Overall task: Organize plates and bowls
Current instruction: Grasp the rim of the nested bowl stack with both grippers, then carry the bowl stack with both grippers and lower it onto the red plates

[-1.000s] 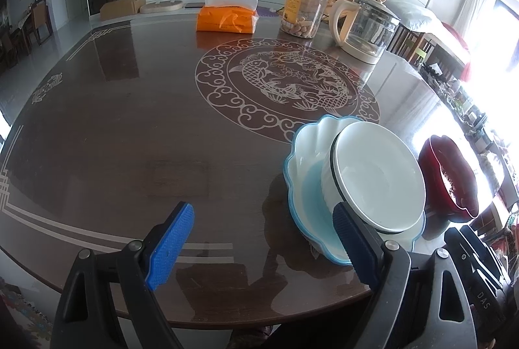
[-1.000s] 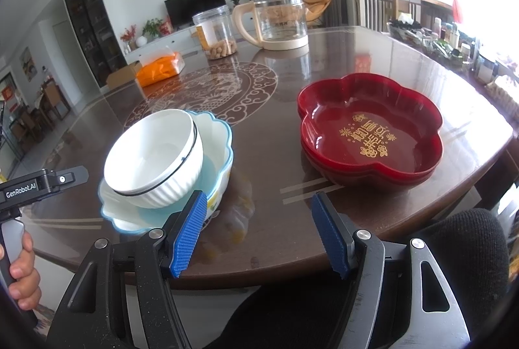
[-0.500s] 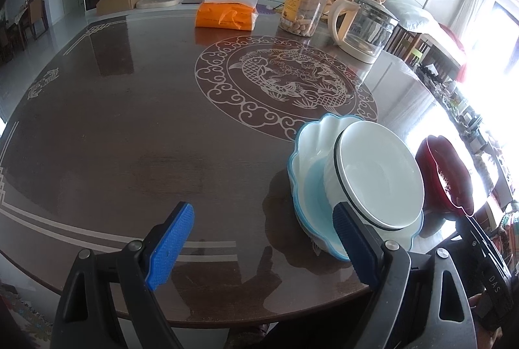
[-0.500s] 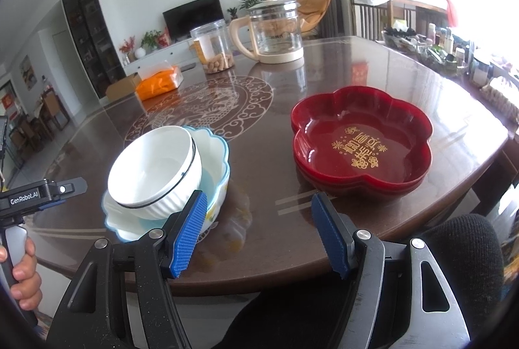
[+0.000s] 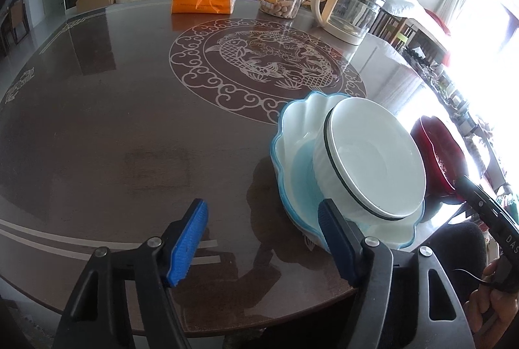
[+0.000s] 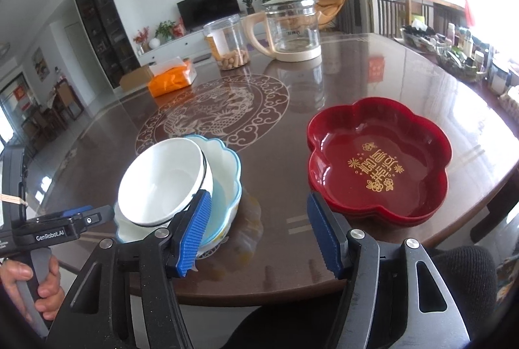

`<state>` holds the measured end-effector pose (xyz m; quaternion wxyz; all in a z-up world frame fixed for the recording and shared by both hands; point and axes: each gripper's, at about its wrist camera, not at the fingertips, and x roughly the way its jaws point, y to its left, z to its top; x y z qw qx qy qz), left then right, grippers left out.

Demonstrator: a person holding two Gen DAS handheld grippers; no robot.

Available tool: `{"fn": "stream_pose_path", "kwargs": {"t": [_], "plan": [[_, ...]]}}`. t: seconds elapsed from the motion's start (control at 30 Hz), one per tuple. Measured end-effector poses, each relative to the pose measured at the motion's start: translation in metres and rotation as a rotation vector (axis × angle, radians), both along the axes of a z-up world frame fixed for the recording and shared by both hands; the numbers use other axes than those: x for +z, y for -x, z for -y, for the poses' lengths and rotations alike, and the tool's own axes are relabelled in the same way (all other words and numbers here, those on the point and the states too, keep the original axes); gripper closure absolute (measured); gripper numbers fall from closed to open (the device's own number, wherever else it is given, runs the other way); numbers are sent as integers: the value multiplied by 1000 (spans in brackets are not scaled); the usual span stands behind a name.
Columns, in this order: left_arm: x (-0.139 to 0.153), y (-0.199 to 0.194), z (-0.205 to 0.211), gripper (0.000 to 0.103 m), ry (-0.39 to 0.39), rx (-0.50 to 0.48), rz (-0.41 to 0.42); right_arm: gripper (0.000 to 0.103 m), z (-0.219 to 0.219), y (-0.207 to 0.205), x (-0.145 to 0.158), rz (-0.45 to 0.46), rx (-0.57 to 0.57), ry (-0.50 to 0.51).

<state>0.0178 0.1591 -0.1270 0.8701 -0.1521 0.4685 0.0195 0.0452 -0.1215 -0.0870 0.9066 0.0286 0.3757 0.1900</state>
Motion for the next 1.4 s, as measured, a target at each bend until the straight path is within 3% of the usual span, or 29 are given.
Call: {"fn": "stream_pose_path", "kwargs": {"t": [0.17,0.23,0.33,0.4,0.43,0.77,1.1,1.4], "plan": [[-7,-3,1,53,39,16,-5,56,-18,-18,-12,-67,65,61],[-8,-6,4,64,44,9,-4,63,-25,-27,-18,-108,94,67],[-10,-12,8,79,56,3,-6,65,-35,-43,-30,-167,116,74],[-12,-16,10,85,74,0,-7,73,-40,-53,-38,-208,135,68],[-13,-18,11,87,78,1,-9,81,-42,-57,-43,-230,142,67],[-22,-24,8,91,123,40,12,88,-42,-83,-59,-358,154,-25],[-8,-25,15,91,115,39,27,88,-37,-78,-49,-319,133,-42],[44,-41,41,92,88,-23,123,87,-12,-78,-6,-235,86,-97]]}}
